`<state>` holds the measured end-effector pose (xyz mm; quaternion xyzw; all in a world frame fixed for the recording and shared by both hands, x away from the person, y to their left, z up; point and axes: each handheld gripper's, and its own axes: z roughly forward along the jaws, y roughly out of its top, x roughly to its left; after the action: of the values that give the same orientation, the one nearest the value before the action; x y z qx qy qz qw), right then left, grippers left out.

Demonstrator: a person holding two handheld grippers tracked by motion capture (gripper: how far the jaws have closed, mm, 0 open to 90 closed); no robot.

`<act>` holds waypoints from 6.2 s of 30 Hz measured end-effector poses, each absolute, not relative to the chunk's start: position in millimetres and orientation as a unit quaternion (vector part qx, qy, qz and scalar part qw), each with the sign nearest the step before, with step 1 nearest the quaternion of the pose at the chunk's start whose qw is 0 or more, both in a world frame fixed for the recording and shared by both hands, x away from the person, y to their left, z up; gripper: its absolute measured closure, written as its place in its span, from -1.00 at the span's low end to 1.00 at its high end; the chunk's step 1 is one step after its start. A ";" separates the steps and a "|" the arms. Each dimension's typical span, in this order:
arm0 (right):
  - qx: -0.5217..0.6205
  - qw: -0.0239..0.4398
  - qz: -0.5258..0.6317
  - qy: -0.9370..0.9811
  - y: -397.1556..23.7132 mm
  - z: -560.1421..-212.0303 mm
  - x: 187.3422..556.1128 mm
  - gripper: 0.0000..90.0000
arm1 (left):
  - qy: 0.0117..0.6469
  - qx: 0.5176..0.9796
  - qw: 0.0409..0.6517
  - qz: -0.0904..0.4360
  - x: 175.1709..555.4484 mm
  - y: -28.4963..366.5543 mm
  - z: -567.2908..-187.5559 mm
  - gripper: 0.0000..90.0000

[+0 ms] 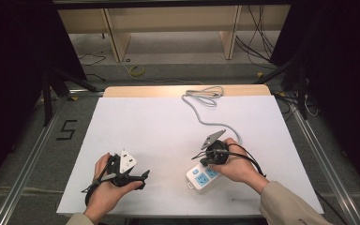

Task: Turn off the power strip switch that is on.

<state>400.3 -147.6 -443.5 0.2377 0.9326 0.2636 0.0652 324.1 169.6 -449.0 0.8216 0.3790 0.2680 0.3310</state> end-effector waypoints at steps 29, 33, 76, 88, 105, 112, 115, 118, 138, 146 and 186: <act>0.268 0.057 0.249 0.929 -144.9 -441.7 401.7 1.00 | 0.378 0.822 0.331 0.268 323.4 168.9 -448.5 -0.73; 0.269 0.080 0.237 0.930 -146.2 -441.3 403.5 1.00 | 0.380 0.821 0.331 0.268 323.7 169.9 -449.1 -0.73; 0.271 0.060 0.235 0.932 -143.2 -440.7 404.5 1.00 | 0.379 0.822 0.331 0.265 324.7 167.4 -450.0 -0.73; 0.272 0.062 0.229 0.933 -142.0 -440.4 403.8 1.00 | 0.377 0.824 0.330 0.265 324.5 166.9 -449.7 -0.73; 0.269 0.063 0.231 0.933 -142.5 -440.8 404.1 1.00 | 0.377 0.824 0.331 0.265 324.5 165.6 -450.1 -0.73; 0.267 0.062 0.230 0.934 -142.9 -440.7 404.5 1.00 | 0.376 0.824 0.331 0.265 324.8 165.4 -450.2 -0.73; 0.269 0.063 0.230 0.933 -142.5 -440.7 404.2 1.00 | 0.376 0.824 0.331 0.265 324.8 165.6 -450.2 -0.73; 0.267 0.059 0.231 0.934 -143.3 -440.7 404.9 1.00 | 0.376 0.824 0.331 0.265 324.6 165.3 -449.9 -0.73; 0.270 0.058 0.233 0.932 -143.1 -440.4 404.5 1.00 | 0.375 0.825 0.331 0.264 324.8 164.8 -450.0 -0.73; 0.272 0.059 0.235 0.931 -143.5 -440.3 404.5 1.00 | 0.375 0.825 0.330 0.264 324.9 164.8 -450.0 -0.73; 0.283 0.092 0.348 0.889 -190.1 -415.6 402.0 0.86 | 0.374 0.826 0.329 0.263 325.6 164.2 -450.4 -0.73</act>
<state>402.0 -190.1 -415.6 0.2833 0.8890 0.3479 0.0916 325.6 164.2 -450.4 0.8263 0.3738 0.2628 0.3293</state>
